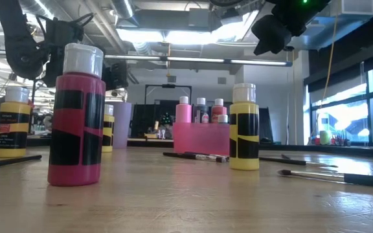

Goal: Pick & Place Paint Supplies
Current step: Put the black paint brush into the purple cup, then put the top left yellow paint bottle into the red bin

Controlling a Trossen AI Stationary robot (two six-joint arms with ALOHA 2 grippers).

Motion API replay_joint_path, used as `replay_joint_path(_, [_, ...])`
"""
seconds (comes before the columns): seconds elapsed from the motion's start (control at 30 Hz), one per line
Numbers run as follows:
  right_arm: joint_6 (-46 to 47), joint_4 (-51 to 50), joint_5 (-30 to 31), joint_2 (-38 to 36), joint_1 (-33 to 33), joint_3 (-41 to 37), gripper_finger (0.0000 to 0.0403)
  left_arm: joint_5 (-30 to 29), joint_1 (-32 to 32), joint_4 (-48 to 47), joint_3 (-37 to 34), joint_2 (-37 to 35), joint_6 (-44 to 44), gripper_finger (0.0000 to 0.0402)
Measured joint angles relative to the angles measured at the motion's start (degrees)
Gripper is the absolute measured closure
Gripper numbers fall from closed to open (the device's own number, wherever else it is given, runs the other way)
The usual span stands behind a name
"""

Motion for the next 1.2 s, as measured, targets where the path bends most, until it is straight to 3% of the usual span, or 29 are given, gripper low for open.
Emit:
replay_joint_path(0.3, [0.0, 0.0, -0.2, 0.0, 0.0, 0.0, 0.0275, 0.5, -1.0, -0.1, 0.0, -0.2, 0.9, 0.0279])
replay_joint_path(0.67, [0.0, -0.2, -1.3, 0.0, 0.0, 0.0, 0.0275, 1.6, -7.2, 12.9, 0.0, -3.6, 10.6, 0.0169])
replay_joint_path(0.8, [0.0, -0.5, -1.4, 0.0, 0.0, 0.0, 0.0275, 3.1, -10.1, 13.1, 0.0, -6.9, 9.6, 0.0147])
replay_joint_path(0.9, [0.0, -0.5, -1.4, 0.0, 0.0, 0.0, 0.0275, 9.2, -11.9, 12.0, 0.0, -9.4, 7.7, 0.0145])
replay_joint_path(1.1, [0.0, -0.9, -1.4, 0.0, 0.0, 0.0, 0.0275, 32.9, -14.4, 2.1, 0.0, -14.3, 3.7, 0.0148])
replay_joint_path(1.2, [0.0, -0.9, -1.4, 0.0, 0.0, 0.0, 0.0275, 41.4, -15.1, -4.9, 0.0, -16.4, -0.6, 0.0148])
